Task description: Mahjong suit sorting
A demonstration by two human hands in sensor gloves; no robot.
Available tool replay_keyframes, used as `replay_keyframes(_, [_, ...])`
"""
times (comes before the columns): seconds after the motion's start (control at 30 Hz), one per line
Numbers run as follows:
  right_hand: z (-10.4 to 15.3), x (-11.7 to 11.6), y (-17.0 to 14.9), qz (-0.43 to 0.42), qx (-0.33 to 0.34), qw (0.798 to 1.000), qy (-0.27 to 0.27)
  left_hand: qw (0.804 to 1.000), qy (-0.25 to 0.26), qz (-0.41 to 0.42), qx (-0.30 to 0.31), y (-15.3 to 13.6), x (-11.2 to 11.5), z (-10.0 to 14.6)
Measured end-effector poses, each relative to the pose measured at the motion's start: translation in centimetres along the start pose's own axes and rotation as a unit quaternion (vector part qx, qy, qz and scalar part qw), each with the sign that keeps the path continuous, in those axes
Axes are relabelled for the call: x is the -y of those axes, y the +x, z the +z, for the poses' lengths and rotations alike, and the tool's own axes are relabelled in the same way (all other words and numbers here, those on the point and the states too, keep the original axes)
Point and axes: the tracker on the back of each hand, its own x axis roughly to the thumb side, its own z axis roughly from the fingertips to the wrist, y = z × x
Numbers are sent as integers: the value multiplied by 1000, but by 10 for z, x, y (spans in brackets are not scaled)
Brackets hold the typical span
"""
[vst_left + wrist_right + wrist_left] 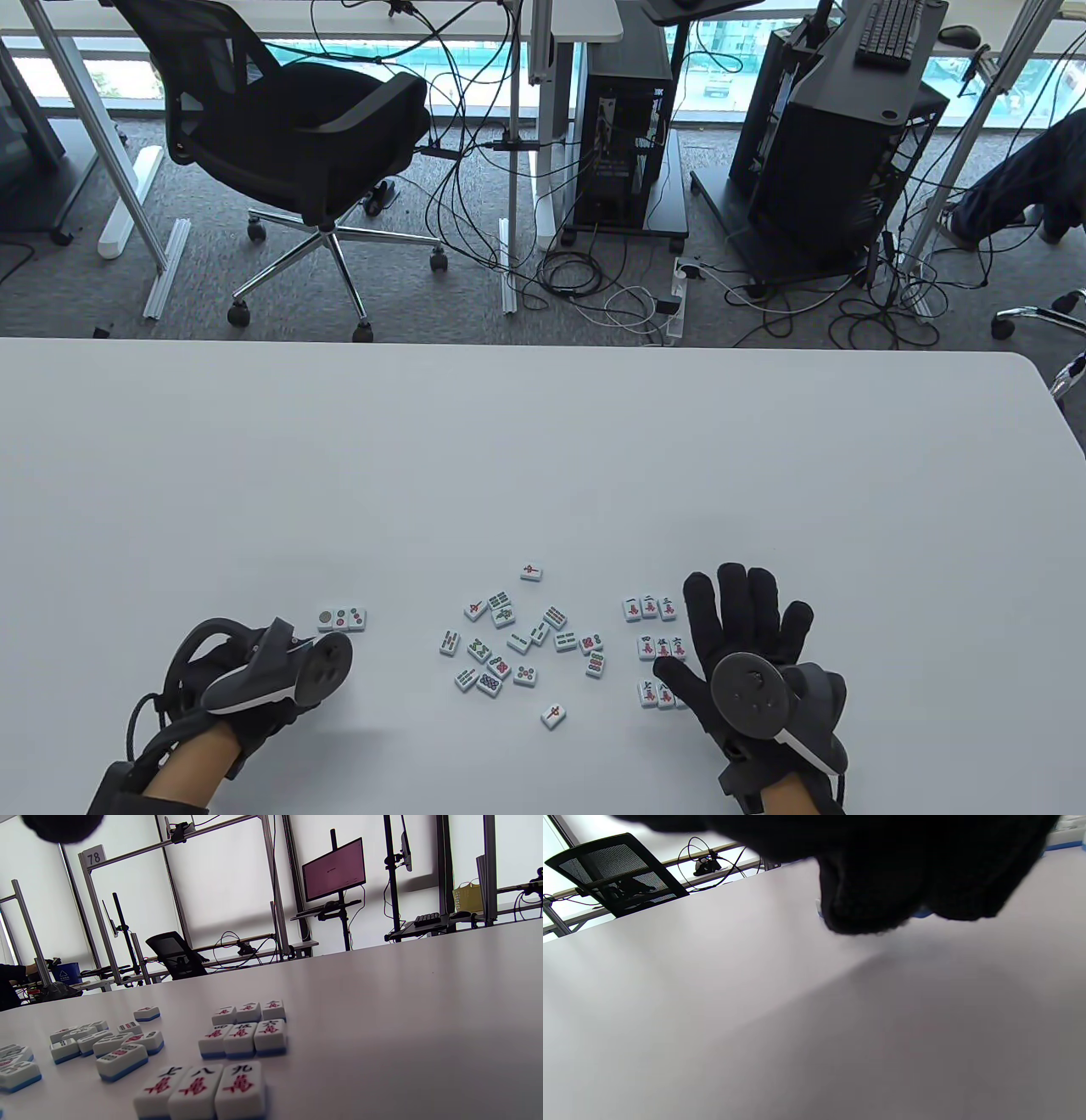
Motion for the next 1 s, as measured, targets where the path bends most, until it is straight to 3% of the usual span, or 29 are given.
replay_keyframes(0.33, [0, -1, 1, 0, 3, 1000, 2, 999, -25, -20, -15, 2, 11, -7])
replay_keyframes(0.57, [0, -1, 0, -4, 0, 1000, -1, 1000, 10, -5, -12, 7, -17, -5])
replay_keyframes(0.8, [0, -1, 0, -4, 2, 1000, 0, 996, 76, -6, 44, 48, -54, -27])
replay_keyframes(1.0, [0, -1, 0, -9, 3, 1000, -3, 991, 94, -30, 90, 88, -67, -51])
